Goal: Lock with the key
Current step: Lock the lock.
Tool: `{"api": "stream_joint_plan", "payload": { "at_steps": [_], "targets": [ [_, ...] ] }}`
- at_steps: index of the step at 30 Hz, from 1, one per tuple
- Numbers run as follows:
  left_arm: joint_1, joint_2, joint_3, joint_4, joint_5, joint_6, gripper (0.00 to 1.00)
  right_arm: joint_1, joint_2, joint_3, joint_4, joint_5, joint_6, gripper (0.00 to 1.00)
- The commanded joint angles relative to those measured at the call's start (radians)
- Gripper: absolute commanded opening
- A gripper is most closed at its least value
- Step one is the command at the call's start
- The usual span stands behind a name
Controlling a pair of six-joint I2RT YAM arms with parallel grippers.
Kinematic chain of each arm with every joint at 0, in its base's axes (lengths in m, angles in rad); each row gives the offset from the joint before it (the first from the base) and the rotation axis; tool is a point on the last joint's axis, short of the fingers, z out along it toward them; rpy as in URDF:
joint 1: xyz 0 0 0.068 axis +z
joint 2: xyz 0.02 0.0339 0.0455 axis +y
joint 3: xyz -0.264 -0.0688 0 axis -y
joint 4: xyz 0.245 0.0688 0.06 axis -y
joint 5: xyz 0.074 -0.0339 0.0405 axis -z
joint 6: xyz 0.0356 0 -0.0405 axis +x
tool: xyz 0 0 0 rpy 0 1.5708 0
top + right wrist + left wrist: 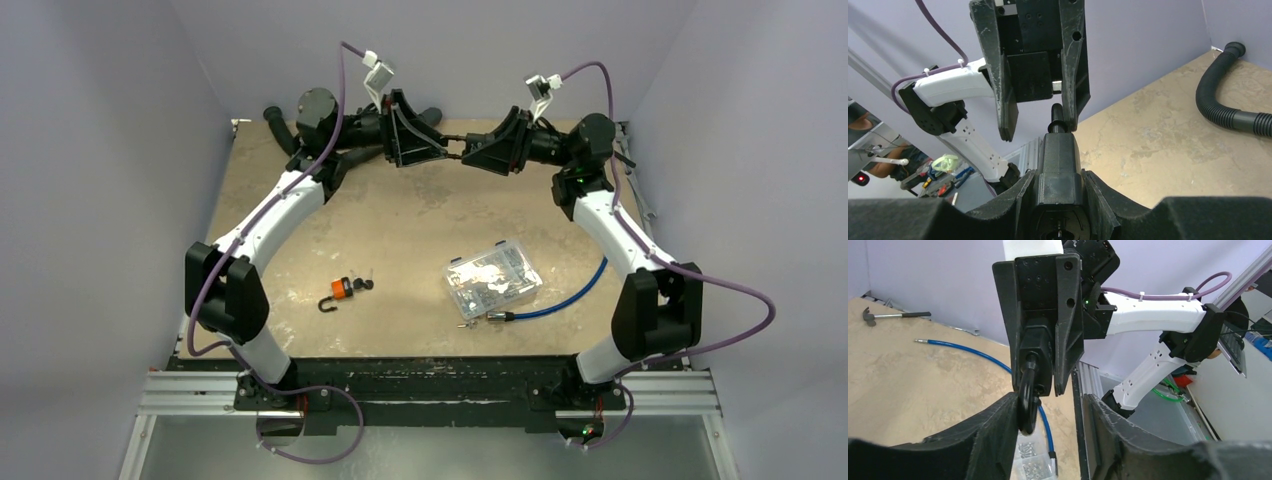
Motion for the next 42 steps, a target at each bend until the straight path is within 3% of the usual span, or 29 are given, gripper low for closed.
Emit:
{"api": "stream_joint_plan", "payload": {
  "at_steps": [1,8,11,42],
  "targets": [
    [-0.013,-0.017,-0.001,0.064,-0.001,-0.028,0.45,0.015,-0.073,0.005,0.066,0.006,-0.005,0.0],
    [-0.022,-0.015,-0.017,0.089,0.003,-0.053,0.1,0.027,-0.069,0.01,0.061,0.005,-0.011,0.0],
    [-0.033,-0.014,-0.018,0.094,0.006,-0.051,0.0,0.034,-0.066,0.016,0.062,0.005,-0.011,0.0],
    [-0.137,0.03,-0.046,0.12,-0.001,-0.063,0.0,0.177,-0.023,0.124,-0.166,0.026,-0.249,0.0]
  ]
}}
